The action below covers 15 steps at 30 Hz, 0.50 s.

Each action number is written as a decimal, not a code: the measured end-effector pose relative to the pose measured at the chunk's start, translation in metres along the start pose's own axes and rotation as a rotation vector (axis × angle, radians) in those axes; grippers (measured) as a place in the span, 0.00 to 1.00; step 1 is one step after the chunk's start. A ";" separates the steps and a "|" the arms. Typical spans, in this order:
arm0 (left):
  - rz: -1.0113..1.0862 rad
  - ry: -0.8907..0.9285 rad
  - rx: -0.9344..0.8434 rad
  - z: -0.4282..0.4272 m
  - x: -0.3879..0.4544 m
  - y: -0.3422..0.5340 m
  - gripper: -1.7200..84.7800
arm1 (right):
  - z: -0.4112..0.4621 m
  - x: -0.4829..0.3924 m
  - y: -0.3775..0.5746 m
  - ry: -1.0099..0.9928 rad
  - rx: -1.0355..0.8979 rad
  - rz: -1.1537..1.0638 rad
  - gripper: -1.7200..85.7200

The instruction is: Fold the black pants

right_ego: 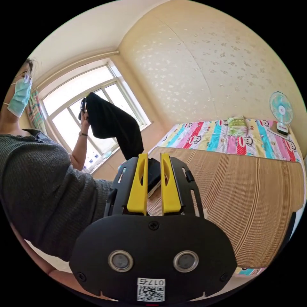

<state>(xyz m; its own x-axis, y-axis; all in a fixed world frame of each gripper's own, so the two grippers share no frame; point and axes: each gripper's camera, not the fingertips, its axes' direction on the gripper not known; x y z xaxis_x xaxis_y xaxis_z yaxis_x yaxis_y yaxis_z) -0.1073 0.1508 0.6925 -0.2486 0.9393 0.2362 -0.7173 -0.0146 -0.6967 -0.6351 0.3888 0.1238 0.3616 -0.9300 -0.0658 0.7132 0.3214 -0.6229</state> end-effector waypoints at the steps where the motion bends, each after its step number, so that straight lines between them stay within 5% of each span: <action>1: 0.002 0.062 0.017 0.013 0.017 0.003 0.08 | 0.009 -0.001 -0.007 -0.075 -0.031 -0.012 0.15; 6: 0.023 0.334 -0.064 0.080 0.070 0.037 0.08 | 0.048 -0.019 -0.037 -0.043 -0.187 -0.067 0.27; 9: 0.018 0.439 -0.156 0.118 0.091 0.078 0.08 | 0.059 -0.046 -0.055 0.383 -0.249 -0.199 0.21; 11: 0.018 0.470 -0.226 0.136 0.098 0.106 0.08 | 0.033 -0.034 -0.069 0.827 -0.109 -0.069 0.13; 15: 0.058 0.467 -0.429 0.167 0.093 0.181 0.08 | -0.071 0.034 -0.083 0.583 0.180 0.298 0.10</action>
<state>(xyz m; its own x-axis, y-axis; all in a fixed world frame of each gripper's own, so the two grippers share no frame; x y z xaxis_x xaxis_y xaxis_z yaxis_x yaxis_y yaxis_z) -0.3691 0.1785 0.7018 0.1000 0.9930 -0.0624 -0.3625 -0.0221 -0.9317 -0.7248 0.3181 0.1182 0.2109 -0.7249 -0.6558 0.7403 0.5566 -0.3771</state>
